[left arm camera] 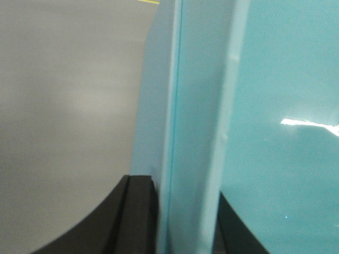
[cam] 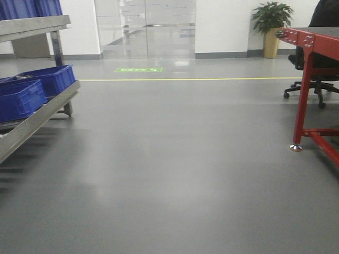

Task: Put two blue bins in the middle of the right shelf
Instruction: 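Drive the base along the aisle to the next shelf carrying the bin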

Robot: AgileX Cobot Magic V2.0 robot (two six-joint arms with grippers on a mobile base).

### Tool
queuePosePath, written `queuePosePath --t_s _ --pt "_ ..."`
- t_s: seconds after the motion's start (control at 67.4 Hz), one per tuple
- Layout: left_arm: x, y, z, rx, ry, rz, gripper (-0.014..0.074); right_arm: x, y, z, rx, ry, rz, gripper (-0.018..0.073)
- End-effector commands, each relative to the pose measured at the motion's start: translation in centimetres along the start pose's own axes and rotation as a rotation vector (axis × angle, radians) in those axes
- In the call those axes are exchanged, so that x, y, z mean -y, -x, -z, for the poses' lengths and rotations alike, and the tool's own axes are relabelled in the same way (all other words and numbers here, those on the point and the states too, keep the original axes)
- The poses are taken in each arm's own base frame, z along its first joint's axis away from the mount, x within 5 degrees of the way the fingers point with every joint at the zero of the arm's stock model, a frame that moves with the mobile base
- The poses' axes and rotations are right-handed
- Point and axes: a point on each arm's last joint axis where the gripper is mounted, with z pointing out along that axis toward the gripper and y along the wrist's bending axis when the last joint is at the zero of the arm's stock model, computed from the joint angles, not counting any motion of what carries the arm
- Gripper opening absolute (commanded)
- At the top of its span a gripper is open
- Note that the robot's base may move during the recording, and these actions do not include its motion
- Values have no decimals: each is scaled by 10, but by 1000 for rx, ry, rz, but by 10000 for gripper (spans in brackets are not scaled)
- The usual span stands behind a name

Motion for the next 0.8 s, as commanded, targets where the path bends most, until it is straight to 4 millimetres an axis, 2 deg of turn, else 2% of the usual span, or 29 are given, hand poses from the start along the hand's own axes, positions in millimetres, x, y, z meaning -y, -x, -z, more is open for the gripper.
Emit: queuePosePath --t_s 0.0,0.786 --pt "13 22 14 200 -114 90 -111 -10 7 8 81 101 -6 -154" --pt "13 22 14 200 -114 90 -111 -10 7 8 81 101 -6 -154"
